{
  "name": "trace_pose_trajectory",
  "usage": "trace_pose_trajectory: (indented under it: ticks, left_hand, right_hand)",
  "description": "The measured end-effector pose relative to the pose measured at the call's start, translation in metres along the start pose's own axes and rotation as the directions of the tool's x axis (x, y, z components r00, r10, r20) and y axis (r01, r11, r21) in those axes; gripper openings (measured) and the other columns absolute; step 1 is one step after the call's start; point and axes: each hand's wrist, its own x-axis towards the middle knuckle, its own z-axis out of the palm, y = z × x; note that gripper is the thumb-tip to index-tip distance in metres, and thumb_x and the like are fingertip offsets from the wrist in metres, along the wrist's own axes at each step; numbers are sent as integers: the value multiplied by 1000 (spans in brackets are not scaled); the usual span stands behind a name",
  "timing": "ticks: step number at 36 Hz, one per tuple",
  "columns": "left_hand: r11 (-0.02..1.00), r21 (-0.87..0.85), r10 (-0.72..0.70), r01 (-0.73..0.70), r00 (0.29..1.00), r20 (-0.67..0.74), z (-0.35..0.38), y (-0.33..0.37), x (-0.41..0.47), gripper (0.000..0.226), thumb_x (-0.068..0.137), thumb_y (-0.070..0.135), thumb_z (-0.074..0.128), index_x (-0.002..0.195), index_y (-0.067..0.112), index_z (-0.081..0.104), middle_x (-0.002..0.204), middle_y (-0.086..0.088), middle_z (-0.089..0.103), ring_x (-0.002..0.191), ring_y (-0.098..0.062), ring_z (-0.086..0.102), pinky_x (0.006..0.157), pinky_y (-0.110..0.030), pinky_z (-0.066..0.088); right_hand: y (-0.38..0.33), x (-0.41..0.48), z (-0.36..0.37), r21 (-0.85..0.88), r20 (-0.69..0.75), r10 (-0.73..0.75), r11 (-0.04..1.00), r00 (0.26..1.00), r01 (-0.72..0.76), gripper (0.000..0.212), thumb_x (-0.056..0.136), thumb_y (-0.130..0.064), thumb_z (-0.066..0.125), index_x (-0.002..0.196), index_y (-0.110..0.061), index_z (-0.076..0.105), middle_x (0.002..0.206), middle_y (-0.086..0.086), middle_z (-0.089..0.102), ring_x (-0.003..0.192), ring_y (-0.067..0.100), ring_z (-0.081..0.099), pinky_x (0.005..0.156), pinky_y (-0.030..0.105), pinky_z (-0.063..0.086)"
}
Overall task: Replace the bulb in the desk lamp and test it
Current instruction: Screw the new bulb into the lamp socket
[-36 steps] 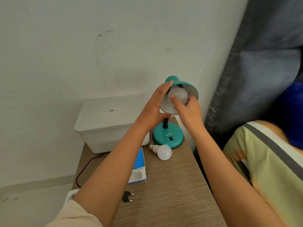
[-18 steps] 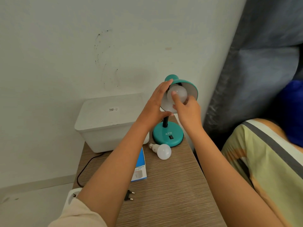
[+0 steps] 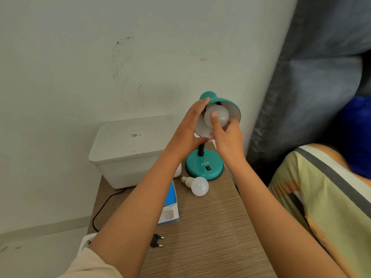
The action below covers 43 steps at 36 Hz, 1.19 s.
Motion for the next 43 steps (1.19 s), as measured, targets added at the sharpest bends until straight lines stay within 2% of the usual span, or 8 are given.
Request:
trace_pose_trajectory:
  ticks: [5, 9, 13, 17, 28, 32, 37, 43]
  left_hand:
    - [1000, 4, 7, -7, 1000, -8, 1, -1, 0, 97, 68, 4, 81, 140, 25, 19, 141, 9, 24, 127, 9, 22, 103, 0, 18]
    - [1000, 9, 13, -13, 1000, -3, 2, -1, 1, 97, 67, 3, 80, 139, 26, 19, 141, 10, 24, 128, 8, 22, 103, -1, 18]
    - [1000, -14, -12, 12, 1000, -17, 3, -4, 0, 98, 67, 3, 80, 139, 28, 18, 142, 10, 24, 128, 8, 22, 103, -1, 18]
    - [1000, -11, -9, 9, 1000, -11, 3, -4, 0, 99, 67, -1, 78, 140, 29, 18, 144, 9, 24, 131, 4, 23, 105, -3, 18]
    - [1000, -1, 19, -19, 1000, -25, 3, -3, -1, 99, 65, 0, 80, 139, 27, 19, 140, 9, 24, 126, 11, 21, 100, 2, 17]
    - [1000, -1, 13, -13, 1000, -13, 3, -1, -1, 98, 67, 2, 80, 139, 27, 19, 141, 10, 24, 127, 9, 21, 102, 1, 17]
    - [1000, 0, 0, 0, 1000, -7, 1, -3, -2, 100, 66, 2, 80, 139, 30, 17, 141, 10, 23, 127, 9, 21, 102, 1, 17]
    - [1000, -18, -8, 7, 1000, -19, 1, -4, -2, 99, 67, 1, 79, 139, 29, 18, 142, 11, 24, 128, 7, 22, 102, -1, 19]
  right_hand:
    - [0, -1, 1, -22, -22, -30, 999, 999, 30, 39, 85, -46, 58, 109, -16, 47, 107, 4, 62, 91, 14, 64, 77, 24, 54]
    - [-3, -4, 1, -31, -70, -106, 994, 992, 104, 50, 84, -37, 62, 125, -15, 42, 119, -1, 54, 105, 13, 56, 87, 24, 50]
    - [0, -1, 0, -33, -24, -76, 997, 997, 75, 41, 86, -42, 58, 114, -14, 48, 105, 0, 60, 98, 16, 63, 77, 20, 52]
    - [-1, -5, 2, -118, -76, -191, 976, 979, 182, 56, 84, -35, 62, 130, -14, 40, 127, 3, 52, 114, 13, 52, 93, 22, 45]
    - [0, 0, -2, -95, -42, -119, 989, 992, 115, 40, 86, -41, 58, 115, -15, 50, 102, -5, 57, 99, 15, 61, 75, 16, 49]
    - [-2, -3, 0, -92, -68, -167, 983, 984, 161, 50, 84, -37, 62, 125, -16, 44, 117, -4, 55, 104, 9, 54, 84, 16, 46]
    - [0, 1, 0, -28, -11, -40, 999, 999, 40, 34, 86, -44, 57, 106, -18, 48, 96, -4, 59, 97, 17, 62, 73, 13, 50]
    - [-4, -7, 1, -185, -71, -271, 949, 960, 255, 50, 83, -33, 65, 125, -14, 47, 122, 1, 55, 108, 8, 51, 86, 12, 42]
